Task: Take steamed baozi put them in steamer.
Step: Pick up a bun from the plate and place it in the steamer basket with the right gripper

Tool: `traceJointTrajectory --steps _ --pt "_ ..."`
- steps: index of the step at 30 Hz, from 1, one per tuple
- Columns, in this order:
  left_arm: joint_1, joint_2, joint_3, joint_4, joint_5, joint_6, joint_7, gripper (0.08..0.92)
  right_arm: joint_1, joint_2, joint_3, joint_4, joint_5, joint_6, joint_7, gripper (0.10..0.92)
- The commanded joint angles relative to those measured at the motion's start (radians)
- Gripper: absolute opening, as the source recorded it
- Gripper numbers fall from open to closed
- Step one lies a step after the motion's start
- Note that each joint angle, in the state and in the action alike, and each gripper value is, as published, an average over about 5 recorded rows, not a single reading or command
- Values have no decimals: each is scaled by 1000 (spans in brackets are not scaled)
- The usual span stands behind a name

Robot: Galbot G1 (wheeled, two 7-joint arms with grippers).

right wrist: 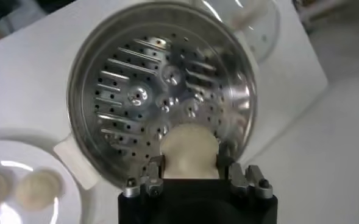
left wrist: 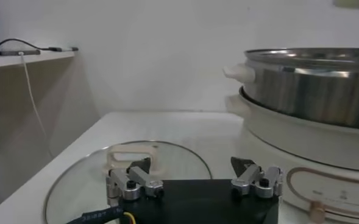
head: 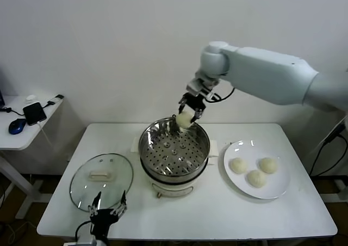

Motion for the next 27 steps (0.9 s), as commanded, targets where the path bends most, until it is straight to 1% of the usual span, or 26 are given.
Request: traceJointTrajectory --steps 1,3,6,13,20,23,27 --pt "5 3 2 -6 0 -1 0 823 -194 132 81 -207 -394 371 109 577" --pt "7 4 3 -6 1 -1 0 823 -233 148 120 -281 -432 394 133 577" --pt "7 5 5 -4 2 -3 -1 823 -265 157 145 -328 -447 400 152 577" --pt "3 5 10 -1 2 -2 -1 823 -298 165 172 -391 -464 404 182 577" --pt "-5 5 8 3 2 -1 -3 823 -303 178 174 -406 -438 401 198 577" --pt "-7 4 5 2 1 1 -4 823 -296 181 170 -404 -420 400 208 602" --pt "-3 3 4 -4 1 2 -4 823 -243 156 122 -354 -297 399 148 707"
